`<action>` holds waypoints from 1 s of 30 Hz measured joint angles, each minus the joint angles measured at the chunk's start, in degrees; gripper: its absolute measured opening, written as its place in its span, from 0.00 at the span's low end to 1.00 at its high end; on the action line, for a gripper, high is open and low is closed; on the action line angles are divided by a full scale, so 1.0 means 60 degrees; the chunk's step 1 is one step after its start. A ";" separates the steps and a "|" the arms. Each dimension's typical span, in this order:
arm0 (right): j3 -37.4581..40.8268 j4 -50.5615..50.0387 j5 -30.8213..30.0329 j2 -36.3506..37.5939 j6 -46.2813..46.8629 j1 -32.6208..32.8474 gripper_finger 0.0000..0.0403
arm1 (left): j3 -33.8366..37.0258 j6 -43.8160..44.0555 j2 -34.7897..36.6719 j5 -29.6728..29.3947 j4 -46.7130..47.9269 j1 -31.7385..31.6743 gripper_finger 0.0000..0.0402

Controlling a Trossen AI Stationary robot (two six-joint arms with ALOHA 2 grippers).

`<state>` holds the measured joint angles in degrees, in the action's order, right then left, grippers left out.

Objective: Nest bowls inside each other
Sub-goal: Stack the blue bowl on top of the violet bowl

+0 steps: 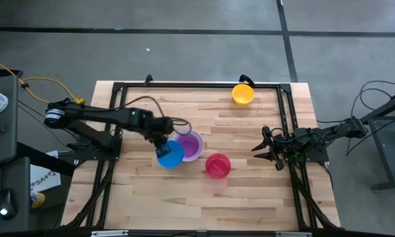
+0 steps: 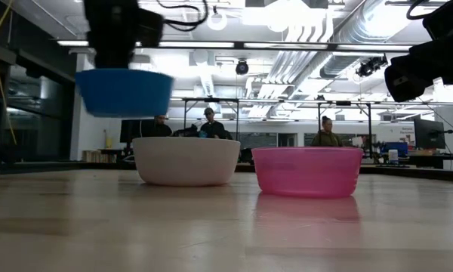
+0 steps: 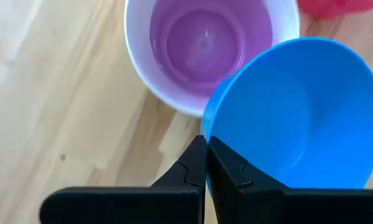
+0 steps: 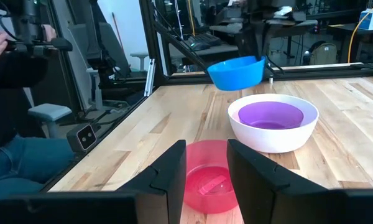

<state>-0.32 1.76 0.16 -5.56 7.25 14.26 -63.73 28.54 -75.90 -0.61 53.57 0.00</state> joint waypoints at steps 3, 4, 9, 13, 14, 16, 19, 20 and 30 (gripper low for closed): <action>0.0000 0.0000 0.0000 -0.0002 0.0000 0.0000 0.27 | -0.0644 -0.0554 -0.0641 0.0225 0.0194 -0.0449 0.00; 0.0000 0.0000 0.0000 0.0000 0.0000 0.0000 0.27 | -0.0851 -0.0721 -0.0837 0.0300 0.0305 -0.0584 0.00; 0.0000 -0.0002 0.0000 -0.0002 0.0000 0.0000 0.27 | -0.1758 -0.1582 -0.1781 0.0715 0.0439 -0.1163 0.00; 0.0000 0.0000 0.0000 -0.0004 0.0000 0.0000 0.27 | -0.2293 -0.2067 -0.2357 0.0940 0.0434 -0.1485 0.00; 0.0000 0.0004 0.0000 -0.0001 0.0000 0.0000 0.27 | -0.2398 -0.2175 -0.2472 0.0961 0.0394 -0.1540 0.00; 0.0000 0.0004 -0.0003 0.0000 0.0000 0.0000 0.27 | -0.2503 -0.2348 -0.2622 0.1044 0.0385 -0.1676 0.00; 0.0000 0.0004 -0.0003 -0.0003 0.0000 0.0000 0.27 | -0.2575 -0.2504 -0.2749 0.1248 0.0175 -0.1816 0.00; 0.0000 0.0004 0.0000 -0.0001 0.0000 0.0000 0.27 | -0.2575 -0.2514 -0.2792 0.1292 0.0206 -0.1868 0.00; 0.0000 0.0007 -0.0004 0.0000 0.0000 0.0000 0.27 | -0.2571 -0.2789 -0.3342 0.1813 -0.0041 -0.2247 0.00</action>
<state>-0.32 1.80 0.14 -5.56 7.25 14.26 -79.15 11.80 -95.95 10.27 53.32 -13.48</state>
